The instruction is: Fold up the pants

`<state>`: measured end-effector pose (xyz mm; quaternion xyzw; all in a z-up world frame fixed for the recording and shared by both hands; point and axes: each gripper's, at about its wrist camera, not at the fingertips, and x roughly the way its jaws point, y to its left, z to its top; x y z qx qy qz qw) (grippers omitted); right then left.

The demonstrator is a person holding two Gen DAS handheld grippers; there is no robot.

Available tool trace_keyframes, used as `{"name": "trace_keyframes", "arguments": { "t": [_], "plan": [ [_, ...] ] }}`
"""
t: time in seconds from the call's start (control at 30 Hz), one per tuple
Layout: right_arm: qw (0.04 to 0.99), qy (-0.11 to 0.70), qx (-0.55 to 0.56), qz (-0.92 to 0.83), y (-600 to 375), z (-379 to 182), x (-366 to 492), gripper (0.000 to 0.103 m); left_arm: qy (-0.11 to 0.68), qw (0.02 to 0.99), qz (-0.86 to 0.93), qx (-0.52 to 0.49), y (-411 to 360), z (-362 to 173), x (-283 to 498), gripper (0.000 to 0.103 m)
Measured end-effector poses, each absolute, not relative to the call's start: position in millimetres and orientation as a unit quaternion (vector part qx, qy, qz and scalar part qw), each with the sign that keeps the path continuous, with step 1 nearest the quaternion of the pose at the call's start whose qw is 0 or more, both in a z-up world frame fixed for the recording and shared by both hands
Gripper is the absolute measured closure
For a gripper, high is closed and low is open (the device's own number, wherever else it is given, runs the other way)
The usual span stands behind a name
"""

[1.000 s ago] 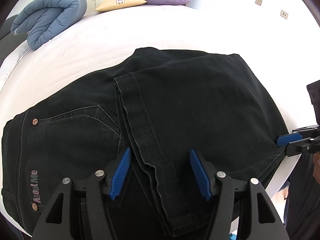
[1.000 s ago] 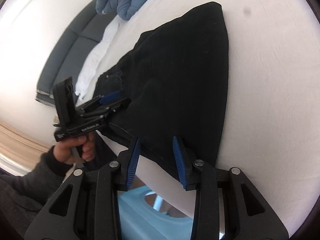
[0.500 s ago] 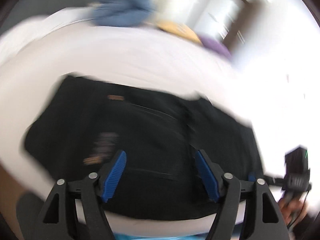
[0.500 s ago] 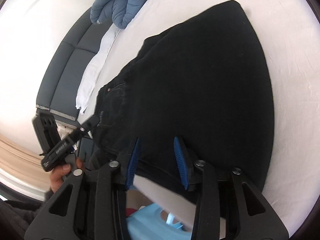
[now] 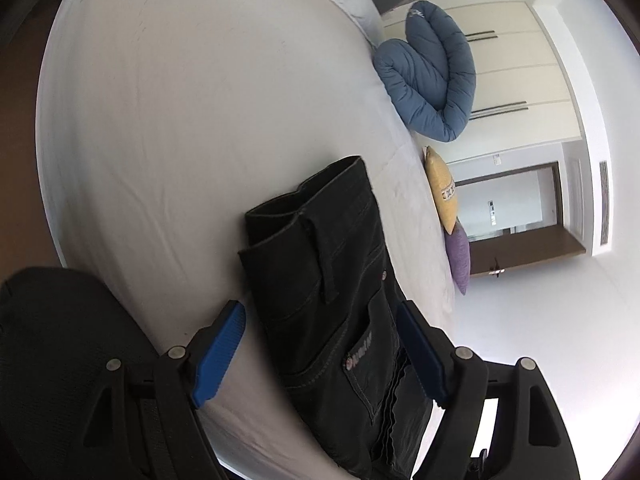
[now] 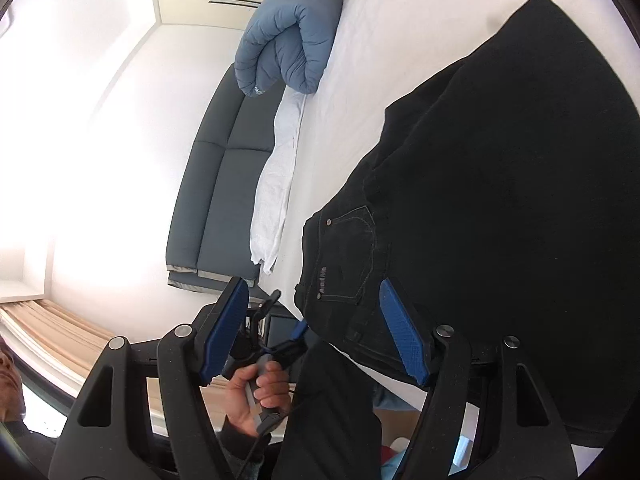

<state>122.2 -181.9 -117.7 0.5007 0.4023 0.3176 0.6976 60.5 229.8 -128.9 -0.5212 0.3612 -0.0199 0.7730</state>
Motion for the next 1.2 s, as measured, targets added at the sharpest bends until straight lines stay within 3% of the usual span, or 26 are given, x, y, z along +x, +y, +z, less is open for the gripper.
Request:
{"name": "trace_keyframes", "arguments": {
  "t": [0.4,0.43,0.57,0.63,0.87,0.93,1.0,1.07,1.2],
  "plan": [
    [0.699,0.411,0.487,0.325,-177.0,-102.9,128.2,0.036,0.333,0.728,-0.051,-0.597,241.8,-151.9,86.1,0.027],
    [0.699,0.415,0.482,0.326,-172.5,-100.9,133.1,0.036,0.335,0.727,-0.053,-0.597,241.6,-151.1,89.7,0.031],
    [0.695,0.447,0.445,0.345,-143.8,-91.9,160.6,0.036,0.344,0.711,-0.071,-0.61,240.1,-155.4,102.2,0.077],
    [0.692,0.473,0.422,0.346,-126.6,-91.9,176.0,0.036,0.34,0.713,-0.077,-0.608,238.8,-152.7,106.4,0.083],
    [0.676,0.549,0.379,0.313,-85.8,-121.4,224.4,0.036,0.334,0.757,-0.093,-0.554,227.4,-119.6,109.8,0.086],
    [0.671,0.578,0.368,0.283,-82.5,-139.9,231.4,0.04,0.336,0.77,-0.092,-0.534,222.2,-111.1,110.1,0.086],
    [0.667,0.573,0.391,0.272,-89.0,-147.6,233.4,0.054,0.337,0.785,-0.091,-0.512,216.3,-102.2,109.7,0.086],
    [0.665,0.573,0.402,0.261,-92.7,-151.3,232.2,0.06,0.338,0.799,-0.09,-0.49,209.5,-93.7,110.6,0.087],
    [0.69,0.557,0.38,0.263,-90.5,-147.3,222.0,0.063,0.338,0.816,-0.09,-0.46,197.6,-79.3,115.7,0.087]
  ]
}}
